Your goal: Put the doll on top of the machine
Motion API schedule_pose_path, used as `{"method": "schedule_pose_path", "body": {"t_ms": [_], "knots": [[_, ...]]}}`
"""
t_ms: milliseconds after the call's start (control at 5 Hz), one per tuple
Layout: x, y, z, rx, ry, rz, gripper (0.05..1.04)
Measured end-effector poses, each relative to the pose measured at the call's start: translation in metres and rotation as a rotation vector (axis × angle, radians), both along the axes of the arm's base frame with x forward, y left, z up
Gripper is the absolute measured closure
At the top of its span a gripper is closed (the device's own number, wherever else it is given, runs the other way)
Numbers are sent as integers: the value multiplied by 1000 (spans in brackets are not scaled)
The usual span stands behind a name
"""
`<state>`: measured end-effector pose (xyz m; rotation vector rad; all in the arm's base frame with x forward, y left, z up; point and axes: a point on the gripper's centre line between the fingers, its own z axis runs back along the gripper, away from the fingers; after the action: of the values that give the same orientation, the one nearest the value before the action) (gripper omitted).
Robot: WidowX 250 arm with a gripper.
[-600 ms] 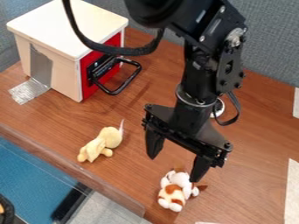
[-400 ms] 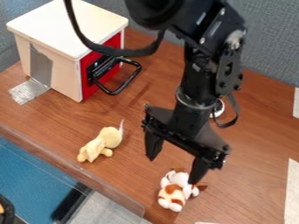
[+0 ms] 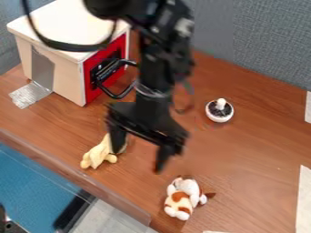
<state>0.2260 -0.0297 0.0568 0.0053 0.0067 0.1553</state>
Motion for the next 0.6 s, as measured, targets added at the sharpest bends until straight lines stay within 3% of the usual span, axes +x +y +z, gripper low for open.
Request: {"method": "schedule_pose_path", "body": {"t_ms": [600], "knots": [[-6, 70, -42, -15, -71, -38, 83]]}}
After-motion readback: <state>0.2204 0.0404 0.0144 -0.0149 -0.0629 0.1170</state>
